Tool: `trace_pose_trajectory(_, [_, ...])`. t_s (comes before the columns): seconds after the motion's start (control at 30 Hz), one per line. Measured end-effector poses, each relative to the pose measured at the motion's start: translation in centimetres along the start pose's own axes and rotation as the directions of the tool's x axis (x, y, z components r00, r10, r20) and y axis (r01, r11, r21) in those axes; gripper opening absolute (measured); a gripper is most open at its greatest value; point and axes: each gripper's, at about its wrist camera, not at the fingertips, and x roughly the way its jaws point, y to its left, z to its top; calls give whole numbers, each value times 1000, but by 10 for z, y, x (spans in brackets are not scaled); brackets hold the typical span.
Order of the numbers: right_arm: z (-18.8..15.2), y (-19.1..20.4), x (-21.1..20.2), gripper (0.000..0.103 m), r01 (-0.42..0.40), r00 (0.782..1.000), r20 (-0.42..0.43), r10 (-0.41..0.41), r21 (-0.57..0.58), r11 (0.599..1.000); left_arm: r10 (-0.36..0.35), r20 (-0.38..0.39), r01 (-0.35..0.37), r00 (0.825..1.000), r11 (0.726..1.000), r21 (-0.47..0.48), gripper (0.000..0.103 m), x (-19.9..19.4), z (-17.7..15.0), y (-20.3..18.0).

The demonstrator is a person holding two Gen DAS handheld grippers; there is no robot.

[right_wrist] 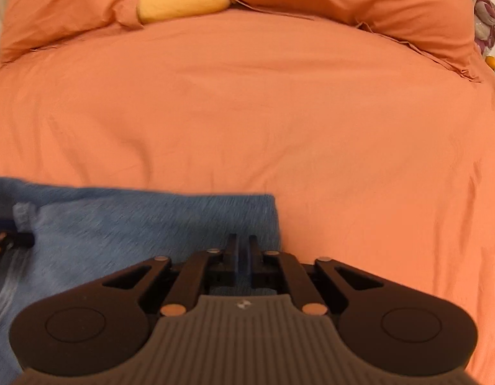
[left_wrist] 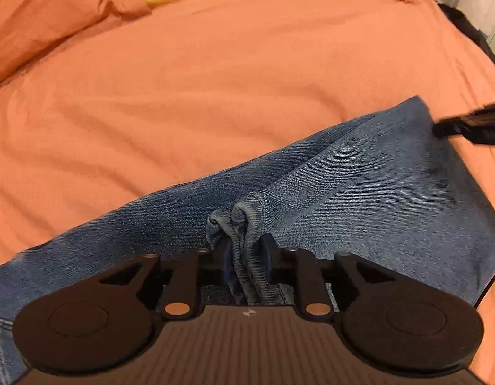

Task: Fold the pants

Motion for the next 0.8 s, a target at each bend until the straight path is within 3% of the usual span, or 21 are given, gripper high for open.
trace_pose_trajectory(0.13, [-38,0,-47,3,-45,999,-7,44,-61,997,-20,52,19,998,1000,14,28,-30,-20,-6])
trace_pose_trajectory(0.3, [-99,-2,-83,3,-95,995,-37,92,-83,992,-113,90,112,990,994,11,27,-55,-53,-27])
trace_pose_trajectory(0.47, [-132,-1,-75,3,-75,996,-55,71,-76,994,-63,26,62,998,998,32,19,-36,-75,-47])
trace_pose_trajectory(0.6, [-143,0,-49,0,-51,994,-97,43,-83,995,-45,50,44,998,999,12,18,-25,-85,-48])
trace_pose_trajectory(0.8, [-150,9,-40,0,-1,997,-74,-5,-87,996,8,59,-10,998,999,37,18,-27,-86,-61])
